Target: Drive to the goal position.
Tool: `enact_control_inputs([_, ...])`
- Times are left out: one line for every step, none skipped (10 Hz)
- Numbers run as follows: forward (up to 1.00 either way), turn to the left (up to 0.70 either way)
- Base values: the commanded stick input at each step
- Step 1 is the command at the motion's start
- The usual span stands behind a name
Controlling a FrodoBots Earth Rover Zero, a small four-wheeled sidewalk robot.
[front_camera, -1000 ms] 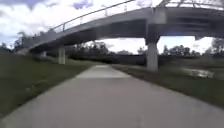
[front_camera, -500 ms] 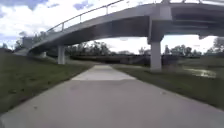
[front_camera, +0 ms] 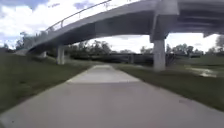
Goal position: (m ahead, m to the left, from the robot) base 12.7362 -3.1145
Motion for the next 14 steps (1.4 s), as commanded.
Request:
enact_control_inputs([1.00, 0.00])
enact_control_inputs([1.00, 0.00])
enact_control_inputs([1.00, 0.00])
enact_control_inputs([1.00, 0.00])
enact_control_inputs([1.00, 0.00])
enact_control_inputs([1.00, 0.00])
enact_control_inputs([1.00, 0.00])
enact_control_inputs([1.00, 0.00])
enact_control_inputs([1.00, 0.00])
enact_control_inputs([1.00, 0.00])
enact_control_inputs([1.00, 0.00])
enact_control_inputs([1.00, 0.00])
enact_control_inputs([1.00, 0.00])
enact_control_inputs([1.00, 0.00])
